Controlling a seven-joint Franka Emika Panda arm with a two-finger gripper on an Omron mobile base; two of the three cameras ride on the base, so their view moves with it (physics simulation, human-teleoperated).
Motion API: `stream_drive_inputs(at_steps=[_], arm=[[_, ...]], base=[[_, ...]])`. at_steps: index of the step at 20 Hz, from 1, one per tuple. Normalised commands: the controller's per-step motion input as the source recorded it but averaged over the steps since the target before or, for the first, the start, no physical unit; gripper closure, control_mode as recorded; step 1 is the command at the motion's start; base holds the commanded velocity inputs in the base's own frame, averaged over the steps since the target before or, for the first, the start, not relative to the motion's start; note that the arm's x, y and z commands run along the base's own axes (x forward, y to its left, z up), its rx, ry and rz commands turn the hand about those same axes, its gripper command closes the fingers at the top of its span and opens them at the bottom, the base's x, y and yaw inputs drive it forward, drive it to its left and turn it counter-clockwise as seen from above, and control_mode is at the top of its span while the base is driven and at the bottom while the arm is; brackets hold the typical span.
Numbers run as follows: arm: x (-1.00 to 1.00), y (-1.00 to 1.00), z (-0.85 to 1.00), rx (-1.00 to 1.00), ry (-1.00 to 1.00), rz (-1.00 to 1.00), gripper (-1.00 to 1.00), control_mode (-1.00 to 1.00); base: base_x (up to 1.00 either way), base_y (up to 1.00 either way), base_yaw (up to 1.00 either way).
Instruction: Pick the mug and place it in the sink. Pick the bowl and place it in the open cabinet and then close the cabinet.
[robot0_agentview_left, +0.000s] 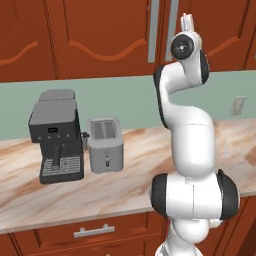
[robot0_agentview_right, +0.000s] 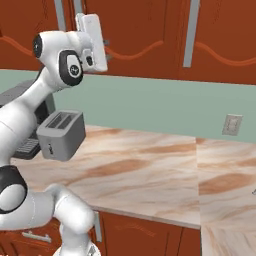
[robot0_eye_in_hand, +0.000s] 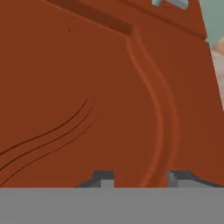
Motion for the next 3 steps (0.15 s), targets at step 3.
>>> stream_drive_inputs(at_steps=[3], arm=[[0.82, -0.39, 0.00, 0.08, 0.36, -0.22, -1.00, -1.00]], base=[[0.00, 0.00, 0.00]])
